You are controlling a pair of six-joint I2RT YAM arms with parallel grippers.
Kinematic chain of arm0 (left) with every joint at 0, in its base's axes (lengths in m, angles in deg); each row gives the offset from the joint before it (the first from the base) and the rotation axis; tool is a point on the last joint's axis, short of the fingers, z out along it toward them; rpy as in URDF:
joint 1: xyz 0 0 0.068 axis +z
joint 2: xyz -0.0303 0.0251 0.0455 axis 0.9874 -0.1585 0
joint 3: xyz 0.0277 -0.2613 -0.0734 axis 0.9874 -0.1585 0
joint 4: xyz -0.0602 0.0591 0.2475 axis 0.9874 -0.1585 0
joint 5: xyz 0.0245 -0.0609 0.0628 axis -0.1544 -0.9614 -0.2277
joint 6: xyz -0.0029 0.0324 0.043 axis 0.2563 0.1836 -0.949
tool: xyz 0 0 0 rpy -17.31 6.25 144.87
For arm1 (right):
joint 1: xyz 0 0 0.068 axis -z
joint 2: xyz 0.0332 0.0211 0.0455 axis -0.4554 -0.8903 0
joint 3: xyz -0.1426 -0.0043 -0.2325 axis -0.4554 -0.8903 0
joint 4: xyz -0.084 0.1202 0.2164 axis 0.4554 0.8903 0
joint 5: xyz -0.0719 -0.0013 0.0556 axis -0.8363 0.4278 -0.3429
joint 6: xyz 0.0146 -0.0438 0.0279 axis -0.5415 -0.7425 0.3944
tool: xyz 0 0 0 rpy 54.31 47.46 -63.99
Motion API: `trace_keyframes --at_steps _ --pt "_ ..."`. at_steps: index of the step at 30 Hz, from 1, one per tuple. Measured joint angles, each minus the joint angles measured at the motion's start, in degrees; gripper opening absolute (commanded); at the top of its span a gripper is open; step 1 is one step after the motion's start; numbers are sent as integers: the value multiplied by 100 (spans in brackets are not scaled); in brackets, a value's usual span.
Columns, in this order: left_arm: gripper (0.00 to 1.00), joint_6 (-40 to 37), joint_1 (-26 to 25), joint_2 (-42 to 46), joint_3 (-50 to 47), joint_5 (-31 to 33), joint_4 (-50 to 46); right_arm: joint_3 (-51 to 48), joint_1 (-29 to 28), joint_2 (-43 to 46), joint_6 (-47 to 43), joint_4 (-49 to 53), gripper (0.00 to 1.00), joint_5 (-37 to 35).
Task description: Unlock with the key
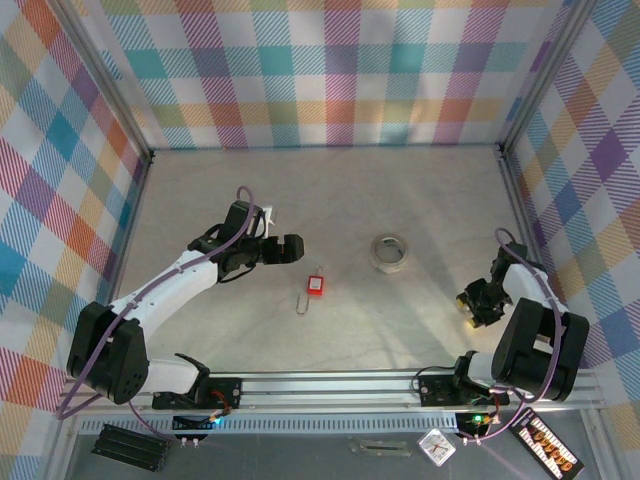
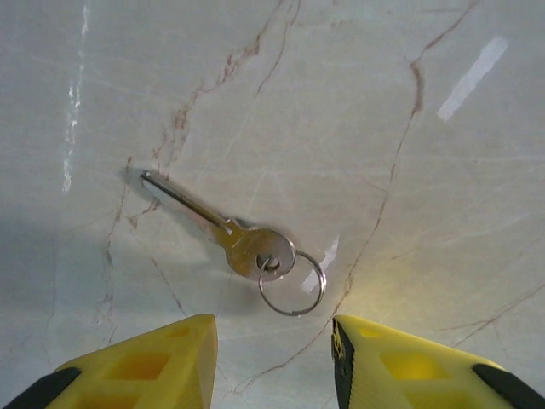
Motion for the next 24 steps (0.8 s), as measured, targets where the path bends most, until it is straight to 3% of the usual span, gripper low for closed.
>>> trace_keyframes --at_steps 8,21,24 --pt "100 -7 0 0 0 2 2 -20 2 -57 -2 -90 33 -304" --pt "100 -68 0 0 -2 -61 2 35 4 -125 83 -317 1 -446" --pt "100 -66 0 0 -2 -72 2 35 4 -107 90 -328 0 -428"
